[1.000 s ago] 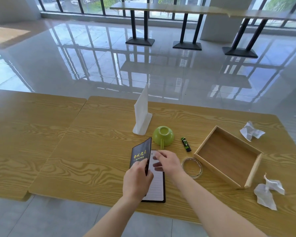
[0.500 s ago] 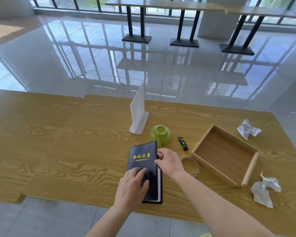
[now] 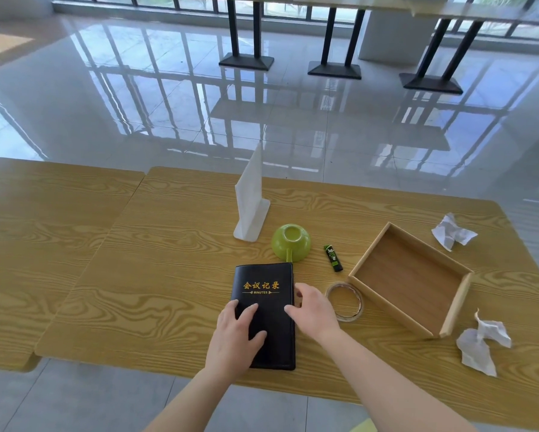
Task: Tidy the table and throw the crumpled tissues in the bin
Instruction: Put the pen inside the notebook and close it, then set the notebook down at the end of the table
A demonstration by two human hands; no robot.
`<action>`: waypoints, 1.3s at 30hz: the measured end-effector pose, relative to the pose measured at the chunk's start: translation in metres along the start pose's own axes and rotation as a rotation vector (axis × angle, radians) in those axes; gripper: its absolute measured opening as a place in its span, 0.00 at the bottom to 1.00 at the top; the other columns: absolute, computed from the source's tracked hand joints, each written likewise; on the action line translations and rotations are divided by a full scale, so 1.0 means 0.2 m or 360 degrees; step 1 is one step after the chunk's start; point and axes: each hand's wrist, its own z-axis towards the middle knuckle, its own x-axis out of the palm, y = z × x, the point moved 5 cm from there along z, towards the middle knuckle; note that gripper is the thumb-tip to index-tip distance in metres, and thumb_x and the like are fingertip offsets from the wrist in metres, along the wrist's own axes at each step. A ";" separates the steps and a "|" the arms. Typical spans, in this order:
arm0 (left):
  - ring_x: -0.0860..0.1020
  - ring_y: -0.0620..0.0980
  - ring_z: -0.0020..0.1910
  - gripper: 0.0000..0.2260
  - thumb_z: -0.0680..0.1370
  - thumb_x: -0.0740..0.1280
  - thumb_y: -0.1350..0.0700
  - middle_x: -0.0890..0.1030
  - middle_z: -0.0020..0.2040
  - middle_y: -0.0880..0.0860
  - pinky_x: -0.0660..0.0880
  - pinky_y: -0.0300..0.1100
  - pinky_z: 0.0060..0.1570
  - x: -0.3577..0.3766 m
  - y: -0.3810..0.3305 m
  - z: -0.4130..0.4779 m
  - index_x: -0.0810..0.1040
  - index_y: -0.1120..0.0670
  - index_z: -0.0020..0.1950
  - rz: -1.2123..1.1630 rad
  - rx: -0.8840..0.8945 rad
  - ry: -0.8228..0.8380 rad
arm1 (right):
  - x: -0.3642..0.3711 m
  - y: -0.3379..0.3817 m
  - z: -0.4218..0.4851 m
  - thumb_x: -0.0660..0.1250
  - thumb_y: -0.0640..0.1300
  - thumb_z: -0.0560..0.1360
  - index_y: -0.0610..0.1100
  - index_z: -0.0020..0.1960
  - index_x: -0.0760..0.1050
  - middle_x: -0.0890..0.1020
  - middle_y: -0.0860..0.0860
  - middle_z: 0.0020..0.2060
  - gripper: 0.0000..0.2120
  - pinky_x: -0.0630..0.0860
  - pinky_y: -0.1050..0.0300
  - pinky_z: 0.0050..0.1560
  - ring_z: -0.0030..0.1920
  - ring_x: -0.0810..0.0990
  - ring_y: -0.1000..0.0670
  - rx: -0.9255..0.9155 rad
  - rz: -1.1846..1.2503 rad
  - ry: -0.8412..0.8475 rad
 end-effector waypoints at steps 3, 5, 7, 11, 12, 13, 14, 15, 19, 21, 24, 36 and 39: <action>0.59 0.51 0.74 0.30 0.76 0.68 0.42 0.60 0.75 0.52 0.67 0.46 0.68 -0.02 0.02 0.01 0.64 0.44 0.76 -0.0152 -0.0115 -0.0062 | 0.04 -0.06 -0.02 0.71 0.55 0.74 0.42 0.73 0.66 0.75 0.46 0.67 0.33 0.71 0.51 0.64 0.67 0.73 0.45 0.0192 0.0037 0.0043; 0.61 0.52 0.73 0.32 0.75 0.69 0.43 0.61 0.74 0.53 0.68 0.46 0.66 -0.02 0.03 0.02 0.62 0.46 0.76 -0.0217 -0.0194 -0.0056 | 0.08 -0.08 -0.03 0.70 0.57 0.74 0.41 0.72 0.66 0.74 0.46 0.67 0.33 0.71 0.52 0.62 0.67 0.73 0.45 0.0255 0.0057 0.0063; 0.62 0.53 0.73 0.34 0.75 0.70 0.44 0.61 0.74 0.54 0.69 0.47 0.67 -0.02 0.04 0.03 0.60 0.47 0.77 -0.0240 -0.0261 -0.0030 | 0.11 -0.08 -0.05 0.71 0.56 0.74 0.42 0.68 0.70 0.76 0.47 0.63 0.29 0.72 0.53 0.59 0.63 0.75 0.46 0.0283 0.0081 0.0050; 0.62 0.56 0.73 0.36 0.74 0.72 0.45 0.63 0.74 0.57 0.68 0.50 0.68 0.00 0.04 0.05 0.60 0.48 0.77 -0.0175 -0.0353 0.0022 | 0.15 -0.08 -0.06 0.72 0.51 0.74 0.43 0.64 0.73 0.78 0.47 0.60 0.23 0.77 0.49 0.60 0.59 0.77 0.46 0.0403 0.0236 0.0035; 0.63 0.57 0.72 0.36 0.73 0.72 0.45 0.65 0.73 0.57 0.68 0.51 0.68 0.00 0.04 0.06 0.60 0.48 0.77 -0.0148 -0.0355 0.0026 | 0.16 -0.09 -0.06 0.73 0.50 0.74 0.42 0.66 0.72 0.78 0.46 0.61 0.24 0.77 0.49 0.61 0.60 0.77 0.45 0.0450 0.0280 0.0041; 0.64 0.57 0.70 0.36 0.72 0.72 0.44 0.66 0.71 0.57 0.68 0.51 0.67 -0.01 0.03 0.06 0.61 0.48 0.77 -0.0125 -0.0354 0.0023 | 0.17 -0.09 -0.06 0.73 0.49 0.74 0.41 0.67 0.71 0.78 0.46 0.62 0.25 0.76 0.48 0.61 0.61 0.77 0.45 0.0497 0.0336 0.0045; 0.65 0.57 0.69 0.36 0.71 0.73 0.44 0.67 0.70 0.56 0.68 0.51 0.66 -0.01 0.03 0.07 0.62 0.48 0.76 -0.0111 -0.0355 0.0014 | 0.18 -0.10 -0.06 0.73 0.49 0.74 0.41 0.68 0.71 0.78 0.46 0.62 0.26 0.76 0.48 0.62 0.62 0.77 0.45 0.0538 0.0392 0.0046; 0.66 0.56 0.68 0.36 0.70 0.73 0.44 0.68 0.69 0.55 0.69 0.51 0.66 -0.02 0.03 0.07 0.63 0.47 0.76 -0.0104 -0.0354 0.0000 | 0.19 -0.12 -0.07 0.72 0.48 0.74 0.41 0.68 0.71 0.79 0.46 0.62 0.26 0.76 0.49 0.62 0.62 0.78 0.45 0.0570 0.0448 0.0043; 0.66 0.53 0.63 0.36 0.69 0.75 0.45 0.68 0.64 0.51 0.69 0.49 0.63 -0.05 0.03 0.06 0.67 0.46 0.74 -0.0142 -0.0280 -0.0015 | 0.21 -0.18 -0.10 0.72 0.42 0.75 0.42 0.62 0.78 0.83 0.47 0.56 0.16 0.78 0.50 0.58 0.55 0.81 0.48 0.0659 0.0762 0.0064; 0.65 0.52 0.62 0.36 0.69 0.76 0.47 0.67 0.63 0.51 0.68 0.46 0.64 -0.05 0.03 0.04 0.67 0.47 0.74 -0.0197 -0.0226 -0.0015 | 0.19 -0.20 -0.13 0.71 0.39 0.75 0.44 0.55 0.81 0.85 0.48 0.51 0.09 0.79 0.54 0.51 0.50 0.82 0.51 0.0658 0.0887 0.0047; 0.64 0.51 0.63 0.36 0.69 0.76 0.49 0.66 0.62 0.51 0.66 0.42 0.63 -0.04 -0.01 0.01 0.67 0.48 0.75 -0.0259 -0.0168 -0.0058 | 0.14 -0.22 -0.16 0.71 0.37 0.75 0.46 0.52 0.79 0.84 0.51 0.48 0.08 0.77 0.60 0.43 0.48 0.82 0.53 0.0616 0.1010 -0.0036; 0.65 0.51 0.66 0.36 0.71 0.75 0.47 0.68 0.65 0.53 0.68 0.45 0.64 -0.08 -0.54 0.05 0.64 0.47 0.76 -0.0261 0.0085 -0.0271 | -0.41 -0.30 -0.20 0.72 0.40 0.75 0.50 0.51 0.79 0.83 0.54 0.46 0.08 0.78 0.61 0.42 0.48 0.81 0.54 0.0237 0.0997 -0.0285; 0.65 0.51 0.66 0.37 0.71 0.75 0.46 0.68 0.65 0.53 0.67 0.44 0.64 -0.07 -0.64 0.09 0.63 0.47 0.77 -0.0281 0.0128 -0.0252 | -0.53 -0.35 -0.19 0.73 0.41 0.75 0.51 0.50 0.79 0.83 0.54 0.45 0.08 0.79 0.59 0.44 0.47 0.81 0.54 0.0232 0.0949 -0.0358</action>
